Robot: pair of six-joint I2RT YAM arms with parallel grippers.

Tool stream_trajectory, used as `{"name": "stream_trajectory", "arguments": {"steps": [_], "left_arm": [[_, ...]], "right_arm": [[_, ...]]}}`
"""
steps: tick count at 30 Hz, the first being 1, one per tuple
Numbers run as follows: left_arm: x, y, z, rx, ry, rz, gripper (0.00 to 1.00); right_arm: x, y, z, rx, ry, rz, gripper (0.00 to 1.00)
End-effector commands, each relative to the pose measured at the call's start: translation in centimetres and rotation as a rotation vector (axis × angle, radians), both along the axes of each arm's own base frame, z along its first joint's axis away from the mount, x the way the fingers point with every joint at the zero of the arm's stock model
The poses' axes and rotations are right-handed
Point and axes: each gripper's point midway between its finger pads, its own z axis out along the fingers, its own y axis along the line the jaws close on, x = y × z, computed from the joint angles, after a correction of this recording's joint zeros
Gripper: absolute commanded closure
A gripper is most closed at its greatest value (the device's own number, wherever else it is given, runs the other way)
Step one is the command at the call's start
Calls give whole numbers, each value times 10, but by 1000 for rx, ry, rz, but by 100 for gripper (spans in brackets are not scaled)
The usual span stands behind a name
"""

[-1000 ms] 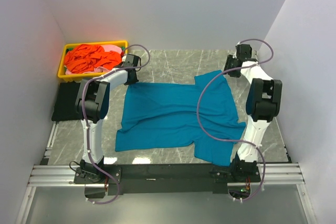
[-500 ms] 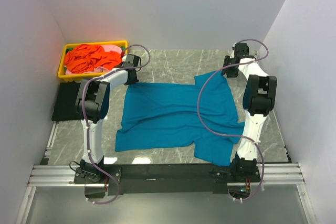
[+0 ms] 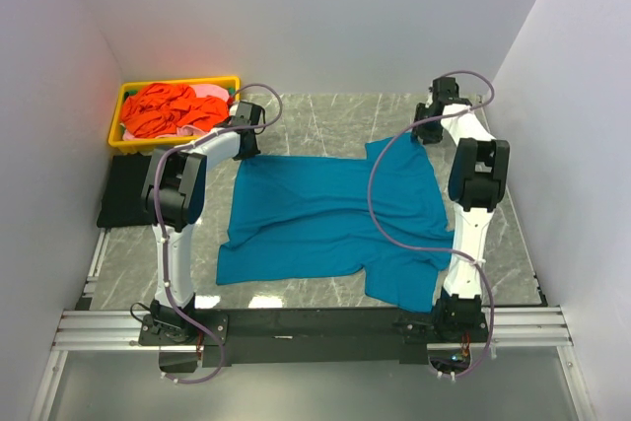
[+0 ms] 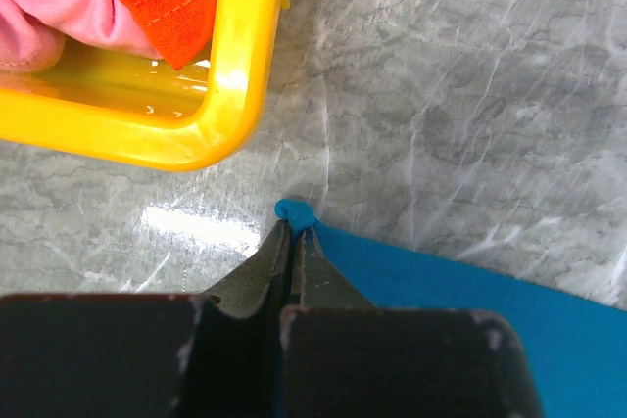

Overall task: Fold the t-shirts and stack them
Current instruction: Fold the tshirt

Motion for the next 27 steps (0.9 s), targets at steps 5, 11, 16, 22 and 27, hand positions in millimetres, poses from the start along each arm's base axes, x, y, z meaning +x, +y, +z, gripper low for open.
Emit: {"name": "stream_trajectory", "arguments": {"steps": [5, 11, 16, 22, 27], "left_arm": [[-17, 7, 0, 38, 58, -12, 99], [-17, 8, 0, 39, 57, -11, 99], [-16, 7, 1, 34, 55, -12, 99], [-16, 6, 1, 33, 53, -14, 99], [-8, 8, 18, 27, 15, -4, 99]], "right_arm": [[3, 14, 0, -39, 35, 43, 54], [-2, 13, -6, -40, 77, 26, 63], [-7, 13, -10, -43, 96, 24, 86], [-5, 14, -7, -40, 83, 34, 100], [7, 13, 16, -43, -20, 14, 100]]}}
